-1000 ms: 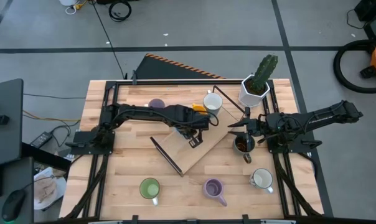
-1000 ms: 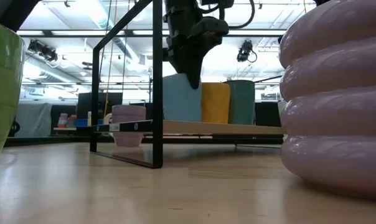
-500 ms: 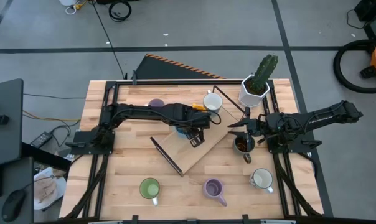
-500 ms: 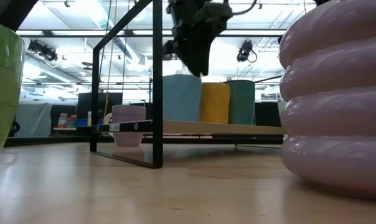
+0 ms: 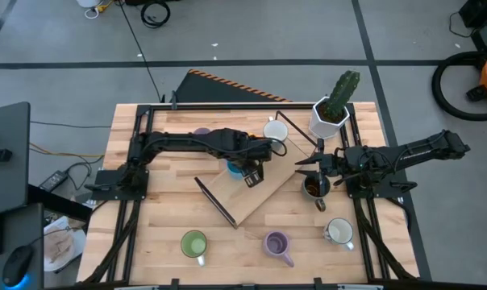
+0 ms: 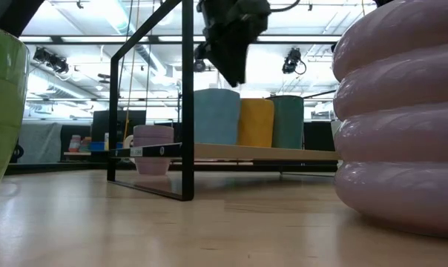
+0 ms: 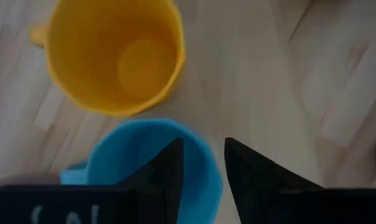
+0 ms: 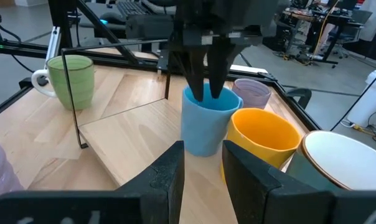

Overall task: Place coffee mugs
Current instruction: Put the top violet mug on the shelf beside

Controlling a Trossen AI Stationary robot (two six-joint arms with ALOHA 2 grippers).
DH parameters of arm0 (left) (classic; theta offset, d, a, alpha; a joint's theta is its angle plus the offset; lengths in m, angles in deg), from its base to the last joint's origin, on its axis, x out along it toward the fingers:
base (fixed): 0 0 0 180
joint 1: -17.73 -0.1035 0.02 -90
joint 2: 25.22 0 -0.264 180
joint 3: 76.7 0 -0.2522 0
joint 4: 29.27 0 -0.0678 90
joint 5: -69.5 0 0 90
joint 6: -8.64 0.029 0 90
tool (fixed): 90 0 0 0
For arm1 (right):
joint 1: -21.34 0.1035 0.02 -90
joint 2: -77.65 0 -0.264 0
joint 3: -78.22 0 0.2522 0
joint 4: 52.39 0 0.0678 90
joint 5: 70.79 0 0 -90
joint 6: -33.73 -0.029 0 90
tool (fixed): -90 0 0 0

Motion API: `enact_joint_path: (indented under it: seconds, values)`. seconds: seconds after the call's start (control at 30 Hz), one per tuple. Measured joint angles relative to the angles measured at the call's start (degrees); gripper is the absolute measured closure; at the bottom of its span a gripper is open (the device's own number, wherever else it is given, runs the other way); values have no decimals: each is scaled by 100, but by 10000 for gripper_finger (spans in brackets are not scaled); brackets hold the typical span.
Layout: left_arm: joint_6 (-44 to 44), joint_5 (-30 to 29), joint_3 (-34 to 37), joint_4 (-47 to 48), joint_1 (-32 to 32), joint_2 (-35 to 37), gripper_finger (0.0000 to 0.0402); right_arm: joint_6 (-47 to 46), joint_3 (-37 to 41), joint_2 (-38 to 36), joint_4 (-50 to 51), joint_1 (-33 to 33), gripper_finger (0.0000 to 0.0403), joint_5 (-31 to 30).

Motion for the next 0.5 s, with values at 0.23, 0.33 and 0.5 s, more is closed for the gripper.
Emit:
enact_joint_path:
  seconds: [0.23, 0.33, 0.5]
  values:
    - [33, 50, 49, 145, -215, -17, 279, -2, 1, 31, 4, 0, 289, 0]
    - [179, -51, 49, 145, -310, -17, 279, -2, 0, 31, -4, 1, 289, 0]
    - [576, -343, 49, 134, -368, -20, 279, 0, 1, 31, -5, 0, 289, 0]
